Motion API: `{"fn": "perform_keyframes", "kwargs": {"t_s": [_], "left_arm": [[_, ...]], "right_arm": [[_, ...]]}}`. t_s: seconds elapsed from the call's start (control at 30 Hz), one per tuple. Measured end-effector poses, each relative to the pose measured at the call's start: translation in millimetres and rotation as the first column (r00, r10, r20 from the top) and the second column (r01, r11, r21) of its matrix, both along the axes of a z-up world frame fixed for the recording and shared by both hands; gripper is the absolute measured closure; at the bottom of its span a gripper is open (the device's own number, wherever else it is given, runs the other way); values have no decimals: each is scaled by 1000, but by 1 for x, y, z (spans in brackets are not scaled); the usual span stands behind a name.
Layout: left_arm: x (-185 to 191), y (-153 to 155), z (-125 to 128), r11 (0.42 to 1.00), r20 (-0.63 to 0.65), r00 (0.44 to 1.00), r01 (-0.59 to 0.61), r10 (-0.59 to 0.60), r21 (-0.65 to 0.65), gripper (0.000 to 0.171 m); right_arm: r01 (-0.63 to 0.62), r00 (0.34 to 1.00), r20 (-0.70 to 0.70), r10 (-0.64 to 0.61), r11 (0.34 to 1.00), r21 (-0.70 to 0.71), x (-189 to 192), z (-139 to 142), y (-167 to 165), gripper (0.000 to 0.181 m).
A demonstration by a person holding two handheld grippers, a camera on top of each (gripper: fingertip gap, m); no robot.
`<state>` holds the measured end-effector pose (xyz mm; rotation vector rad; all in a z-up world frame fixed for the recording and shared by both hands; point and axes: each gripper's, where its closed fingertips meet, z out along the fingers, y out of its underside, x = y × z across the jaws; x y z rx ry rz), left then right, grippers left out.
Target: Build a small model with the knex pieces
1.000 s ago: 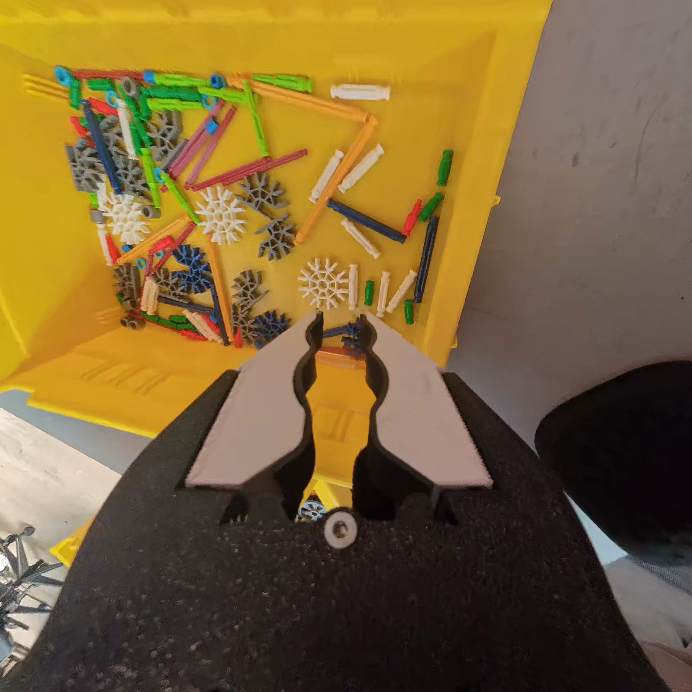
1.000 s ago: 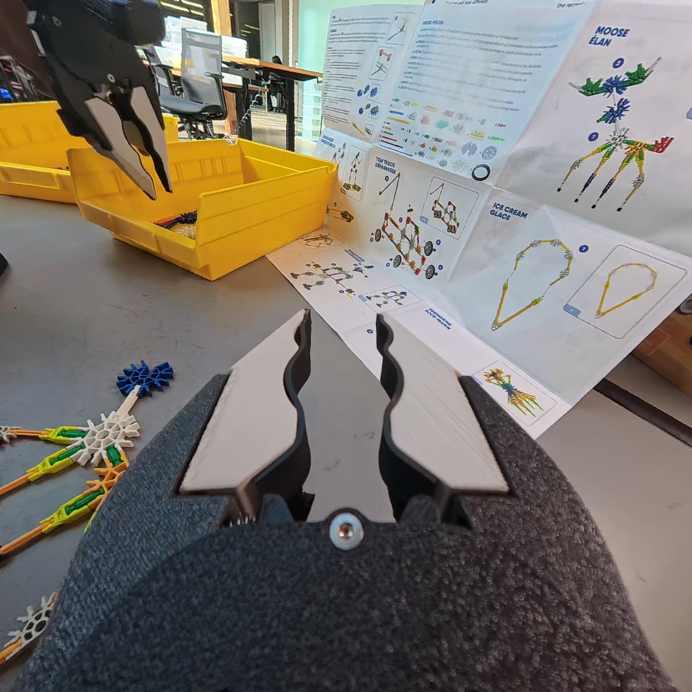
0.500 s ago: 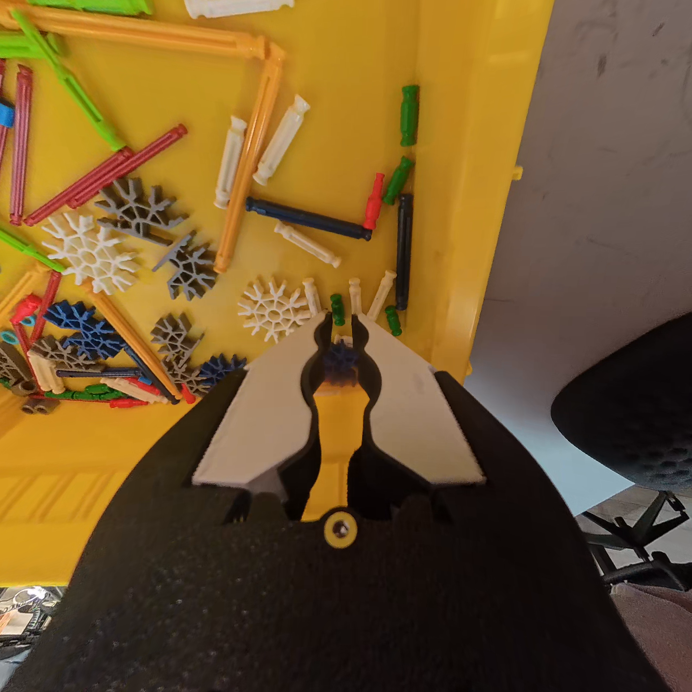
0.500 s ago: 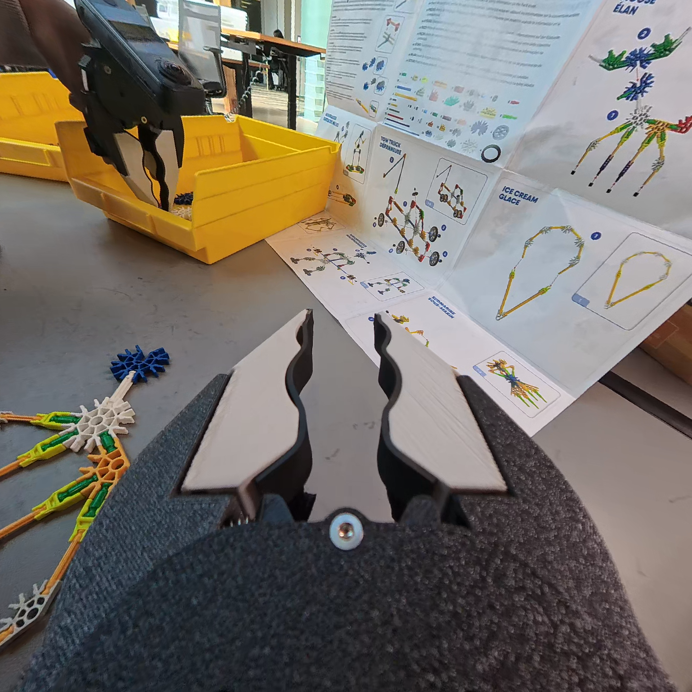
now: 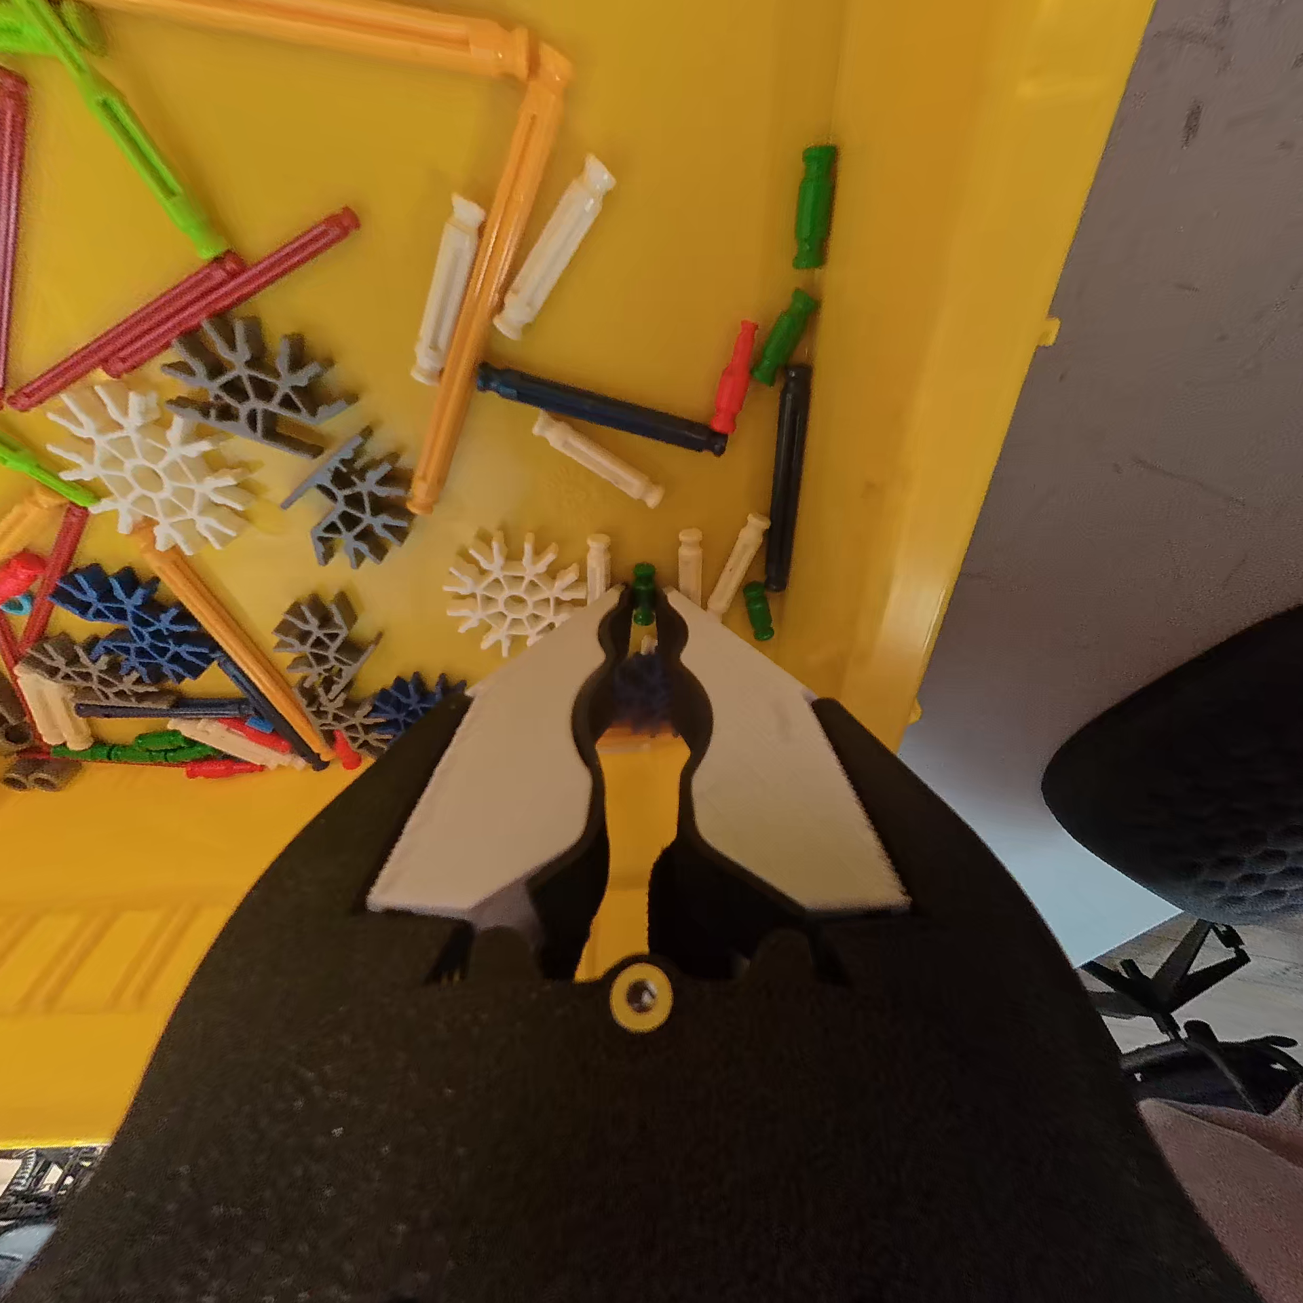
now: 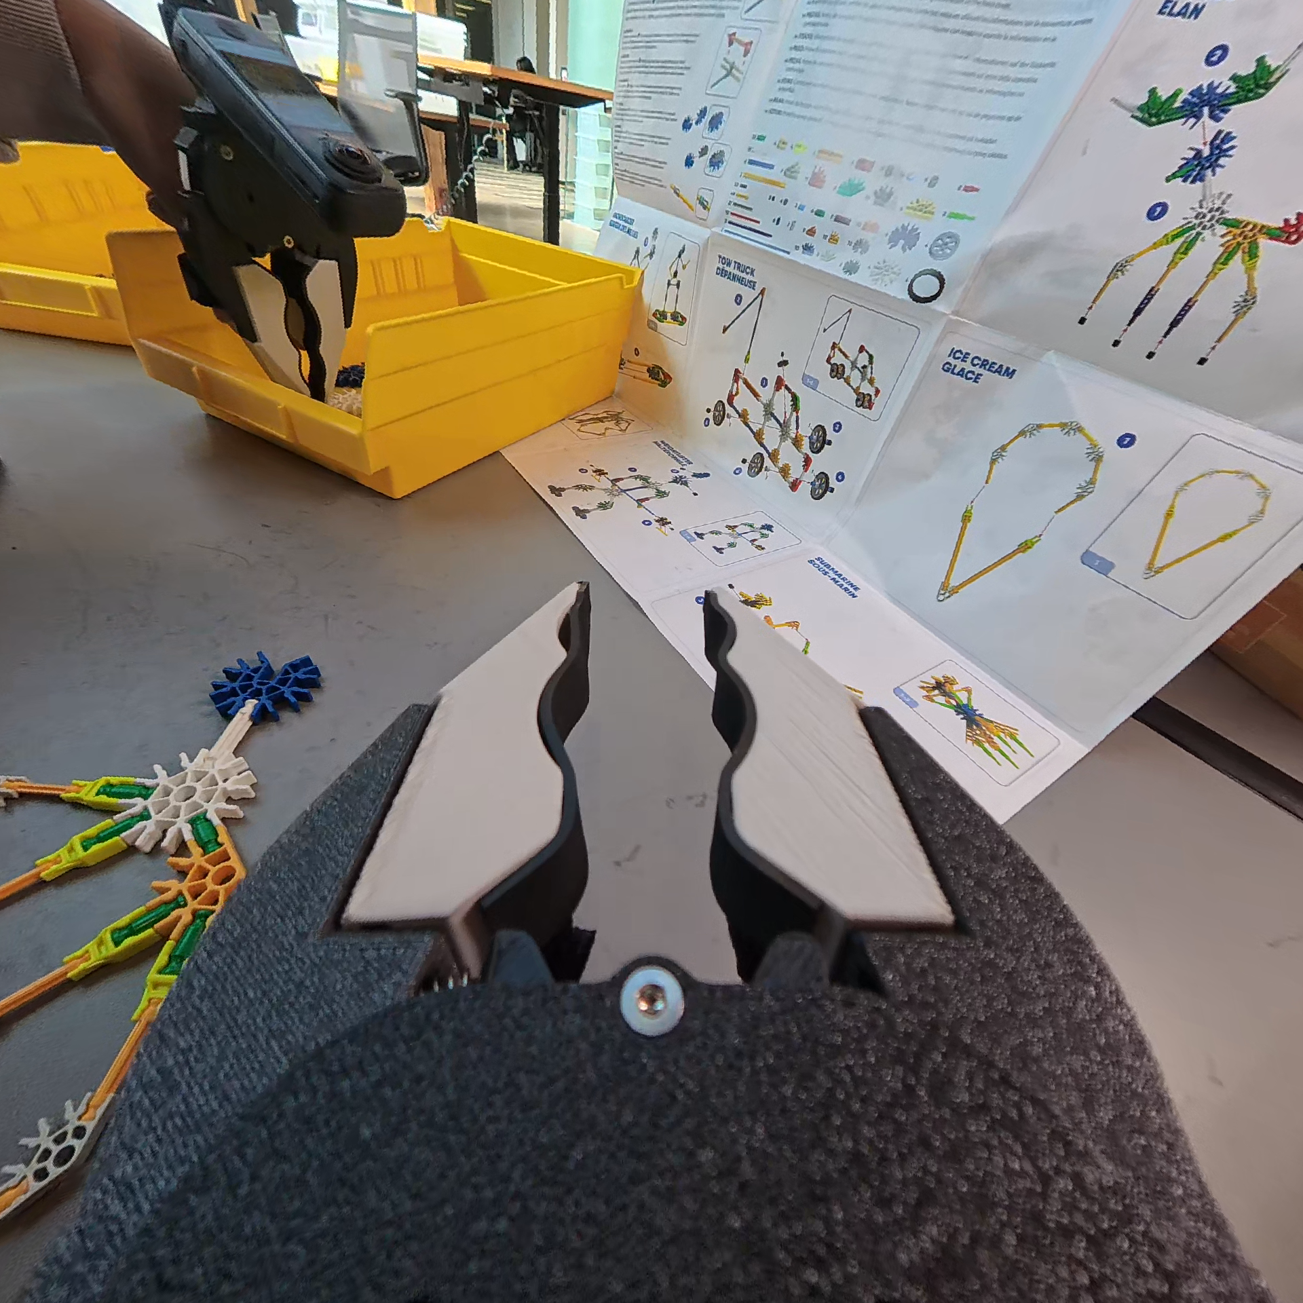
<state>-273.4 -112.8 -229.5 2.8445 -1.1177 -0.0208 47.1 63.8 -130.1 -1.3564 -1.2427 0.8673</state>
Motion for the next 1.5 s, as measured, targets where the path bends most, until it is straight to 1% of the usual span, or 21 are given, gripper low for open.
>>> {"fn": "perform_keyframes", "kwargs": {"t_s": [0.1, 0.17, 0.2, 0.27, 0.3, 0.33, 0.4, 0.43, 0.47, 0.5, 0.57, 0.63, 0.67, 0.73, 0.77, 0.83, 0.9, 1.03, 1.17, 1.4, 1.5], "left_arm": [[0, 0, 1, 1000, -16, 1000, 11, -11, 16, 166], [-1, 1, 9, 999, -28, 1000, 10, -9, 47, 166], [-1, 4, 18, 996, -31, 1000, 5, -2, 87, 166], [4, 17, 45, 973, -5, 1000, -18, 19, 228, 166], [11, 25, 62, 947, 21, 999, -32, 26, 319, 166], [20, 34, 81, 907, 49, 998, -46, 28, 419, 166], [48, 47, 115, 801, 138, 990, -87, 6, 593, 166], [69, 47, 127, 757, 206, 978, -113, -29, 643, 166], [92, 43, 134, 733, 278, 958, -136, -75, 666, 166], [114, 37, 136, 723, 346, 931, -159, -117, 672, 166], [156, 26, 126, 736, 477, 862, -209, -172, 644, 166], [189, 19, 100, 782, 580, 796, -246, -174, 572, 166], [201, 18, 83, 809, 608, 779, -253, -154, 530, 166], [216, 19, 49, 855, 626, 775, -264, -88, 447, 165], [222, 18, 37, 872, 630, 774, -265, -62, 411, 166], [233, 17, 24, 893, 639, 769, -263, -35, 365, 166], [238, 16, 14, 904, 618, 786, -251, -19, 347, 166], [250, 16, 6, 913, 618, 786, -247, -6, 323, 166], [255, 14, 3, 915, 622, 783, -245, -8, 320, 166], [254, 14, 2, 905, 603, 798, -242, -21, 351, 165], [252, 12, 4, 905, 594, 803, -229, -32, 359, 158]], "right_arm": [[-2, 1000, 8, 2, 1000, 10, -1, -1, -1, 150], [2, 1000, 4, -2, 1000, 11, 0, 0, -1, 150], [3, 1000, 1, -3, 1000, 9, 0, 0, 0, 150], [6, 1000, -4, -6, 1000, 2, 1, 1, 1, 150], [6, 1000, -5, -6, 1000, -3, 1, 1, 1, 150], [3, 1000, -5, -3, 1000, -7, 1, 1, 0, 150], [-9, 1000, 1, 9, 1000, -19, 0, 0, -2, 150], [-19, 1000, 4, 19, 999, -26, -1, -1, -4, 150], [-32, 999, 9, 32, 999, -32, -2, -2, -7, 150], [-46, 999, 18, 47, 998, -36, -4, -3, -10, 150], [-72, 996, 59, 74, 997, -38, -6, -9, -16, 150], [-63, 989, 134, 68, 997, -43, -6, -19, -18, 150], [-72, 981, 176, 80, 996, -50, -7, -24, -22, 150], [-124, 955, 260, 145, 988, -95, -8, -36, -36, 149], [-163, 936, 297, 191, 980, -119, -9, -42, -46, 149], [-234, 896, 357, 265, 964, -129, -10, -50, -66, 149], [-284, 865, 403, 300, 954, -101, -12, -54, -81, 149], [-366, 808, 453, 377, 923, -115, -20, -63, -111, 149], [-404, 769, 494, 407, 907, -118, -24, -72, -124, 151], [-387, 780, 480, 401, 912, -134, -27, -74, -122, 153], [-377, 785, 478, 394, 916, -136, -26, -76, -120, 153]]}}
